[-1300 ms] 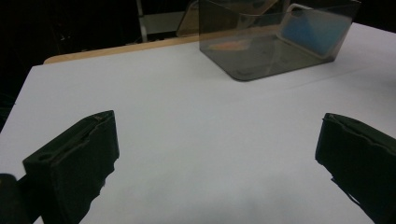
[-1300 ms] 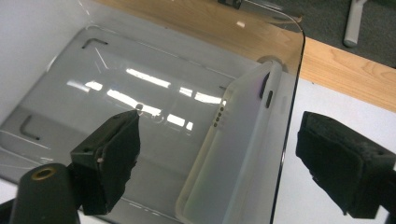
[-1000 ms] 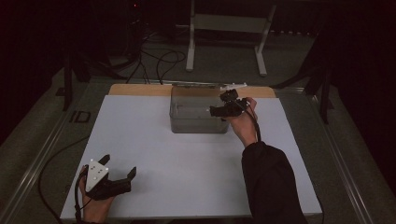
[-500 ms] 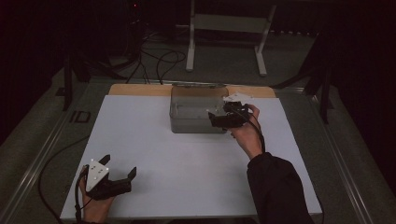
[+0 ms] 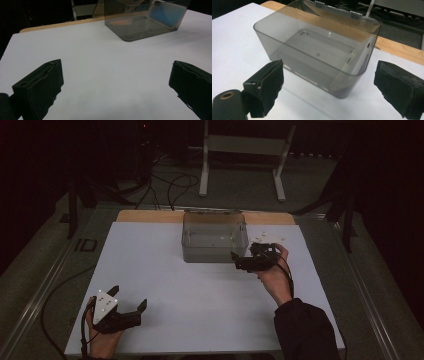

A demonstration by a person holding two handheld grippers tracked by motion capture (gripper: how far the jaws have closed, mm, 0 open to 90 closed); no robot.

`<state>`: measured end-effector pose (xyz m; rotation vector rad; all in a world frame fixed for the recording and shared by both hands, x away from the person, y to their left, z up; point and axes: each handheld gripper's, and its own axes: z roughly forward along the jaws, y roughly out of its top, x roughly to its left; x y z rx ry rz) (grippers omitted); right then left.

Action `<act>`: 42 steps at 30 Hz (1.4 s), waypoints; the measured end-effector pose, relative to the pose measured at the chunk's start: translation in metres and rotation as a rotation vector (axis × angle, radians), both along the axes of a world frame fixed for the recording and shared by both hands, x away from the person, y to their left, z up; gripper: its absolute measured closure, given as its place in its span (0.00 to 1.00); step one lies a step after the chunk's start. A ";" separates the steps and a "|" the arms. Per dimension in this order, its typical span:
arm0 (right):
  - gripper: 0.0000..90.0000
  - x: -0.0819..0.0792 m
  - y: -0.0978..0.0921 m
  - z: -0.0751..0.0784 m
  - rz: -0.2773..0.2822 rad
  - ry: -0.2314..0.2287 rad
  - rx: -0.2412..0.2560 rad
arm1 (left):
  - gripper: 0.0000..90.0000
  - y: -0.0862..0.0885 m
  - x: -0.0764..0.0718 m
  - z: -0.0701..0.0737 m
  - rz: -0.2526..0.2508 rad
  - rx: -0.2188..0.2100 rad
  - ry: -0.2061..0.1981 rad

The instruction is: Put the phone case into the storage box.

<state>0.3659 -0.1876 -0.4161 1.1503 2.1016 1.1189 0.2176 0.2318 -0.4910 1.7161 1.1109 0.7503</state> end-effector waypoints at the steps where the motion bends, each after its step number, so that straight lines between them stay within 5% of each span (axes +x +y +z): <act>1: 0.10 -0.002 -0.002 -0.001 0.002 0.008 0.001 | 0.01 0.000 0.000 0.000 -0.001 0.001 0.000; 17: 0.10 -0.039 -0.021 -0.009 -0.024 0.000 -0.031 | 0.01 0.002 0.006 0.005 -0.020 -0.010 0.004; 26: 0.11 -0.059 -0.031 -0.007 -0.020 -0.013 -0.010 | 0.01 0.002 0.010 0.011 -0.024 -0.026 -0.005; 28: 0.11 -0.060 -0.038 -0.013 -0.026 0.019 0.004 | 0.01 0.002 0.010 0.012 -0.025 -0.027 -0.004; 42: 0.11 -0.088 -0.070 -0.036 -0.067 -0.026 0.062 | 0.01 0.002 0.014 0.012 -0.037 -0.037 0.008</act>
